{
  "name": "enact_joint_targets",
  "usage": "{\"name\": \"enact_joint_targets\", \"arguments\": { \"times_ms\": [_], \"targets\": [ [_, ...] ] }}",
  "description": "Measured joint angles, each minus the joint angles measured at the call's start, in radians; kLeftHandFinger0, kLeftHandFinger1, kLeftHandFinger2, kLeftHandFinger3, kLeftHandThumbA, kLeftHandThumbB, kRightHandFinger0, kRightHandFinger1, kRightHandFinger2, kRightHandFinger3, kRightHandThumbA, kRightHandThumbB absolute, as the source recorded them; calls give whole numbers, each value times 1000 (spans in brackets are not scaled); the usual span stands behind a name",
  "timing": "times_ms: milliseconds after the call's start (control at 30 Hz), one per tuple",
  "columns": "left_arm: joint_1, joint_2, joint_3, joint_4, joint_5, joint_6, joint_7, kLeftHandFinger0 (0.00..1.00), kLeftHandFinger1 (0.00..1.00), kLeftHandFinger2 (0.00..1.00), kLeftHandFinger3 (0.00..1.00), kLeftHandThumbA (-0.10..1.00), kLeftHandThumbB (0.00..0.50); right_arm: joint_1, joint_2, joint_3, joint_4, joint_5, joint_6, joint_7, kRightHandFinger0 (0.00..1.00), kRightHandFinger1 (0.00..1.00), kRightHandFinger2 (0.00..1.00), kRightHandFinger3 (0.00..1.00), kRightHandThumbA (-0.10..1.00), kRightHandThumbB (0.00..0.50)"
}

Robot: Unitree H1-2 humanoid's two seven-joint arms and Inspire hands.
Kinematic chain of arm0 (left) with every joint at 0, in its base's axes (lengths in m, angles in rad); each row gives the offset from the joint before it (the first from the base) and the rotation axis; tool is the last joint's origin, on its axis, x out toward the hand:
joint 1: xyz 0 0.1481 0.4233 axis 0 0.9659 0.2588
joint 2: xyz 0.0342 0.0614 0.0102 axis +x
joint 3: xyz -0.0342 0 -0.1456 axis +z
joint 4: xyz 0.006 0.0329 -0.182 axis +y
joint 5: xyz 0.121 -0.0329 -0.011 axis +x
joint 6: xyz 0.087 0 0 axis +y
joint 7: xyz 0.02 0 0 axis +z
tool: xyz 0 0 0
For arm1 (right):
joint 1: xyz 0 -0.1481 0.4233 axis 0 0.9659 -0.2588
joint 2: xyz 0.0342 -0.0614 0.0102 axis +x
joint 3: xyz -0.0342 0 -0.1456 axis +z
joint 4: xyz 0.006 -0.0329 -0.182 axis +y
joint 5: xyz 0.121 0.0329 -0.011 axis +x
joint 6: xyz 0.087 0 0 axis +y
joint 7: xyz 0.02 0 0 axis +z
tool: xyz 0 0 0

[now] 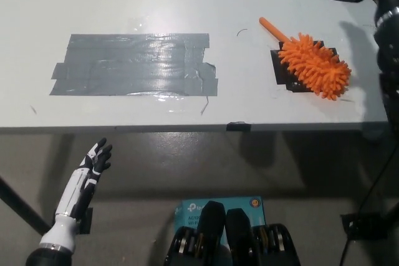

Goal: A person hands an oraange duster to the robot and the robot grabs it with its right hand and places it on the black marked spot infron tof it on the desk

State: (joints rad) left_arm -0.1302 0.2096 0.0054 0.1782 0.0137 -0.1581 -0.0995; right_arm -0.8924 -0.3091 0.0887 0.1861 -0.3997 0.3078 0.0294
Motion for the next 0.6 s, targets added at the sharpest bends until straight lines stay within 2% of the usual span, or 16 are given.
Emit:
{"name": "enact_joint_targets", "arguments": {
  "times_ms": [33,133,233,333,367,400,433,500,600],
  "targets": [
    [-2,0,0,2,0,0,0,1000,1000,1000,1000,930,177,12,0,-1,-22,0,0,1,1000,1000,1000,1000,925,366],
    [-14,-2,-3,11,0,2,0,1000,1000,1000,1000,938,196,70,0,-6,-124,1,3,4,1000,1000,1000,1000,908,357],
    [-25,-5,-4,22,0,4,0,1000,1000,1000,1000,971,200,157,1,-8,-243,2,9,7,1000,1000,1000,1000,942,371],
    [-31,-6,-5,32,0,4,0,1000,1000,1000,1000,978,183,227,2,-8,-329,3,12,10,1000,1000,1000,1000,995,308],
    [-34,-7,-6,38,0,4,0,1000,1000,1000,1000,976,182,270,3,-8,-371,3,13,12,1000,1000,1000,1000,999,306],
    [-34,-8,-7,40,0,5,0,1000,1000,1000,1000,975,180,287,3,-8,-394,3,13,13,1000,1000,1000,1000,1000,264],
    [-35,-9,-7,42,0,5,0,1000,1000,1000,1000,976,180,309,3,-8,-419,4,13,13,1000,1000,1000,1000,1000,262],
    [-35,-10,-8,48,0,5,0,1000,1000,1000,1000,976,170,385,9,-8,-497,5,12,13,1000,1000,1000,1000,989,214],
    [-40,-11,-9,57,0,4,0,1000,1000,1000,1000,975,165,508,29,-9,-615,10,-2,12,1000,1000,1000,1000,955,201]
  ]
}}
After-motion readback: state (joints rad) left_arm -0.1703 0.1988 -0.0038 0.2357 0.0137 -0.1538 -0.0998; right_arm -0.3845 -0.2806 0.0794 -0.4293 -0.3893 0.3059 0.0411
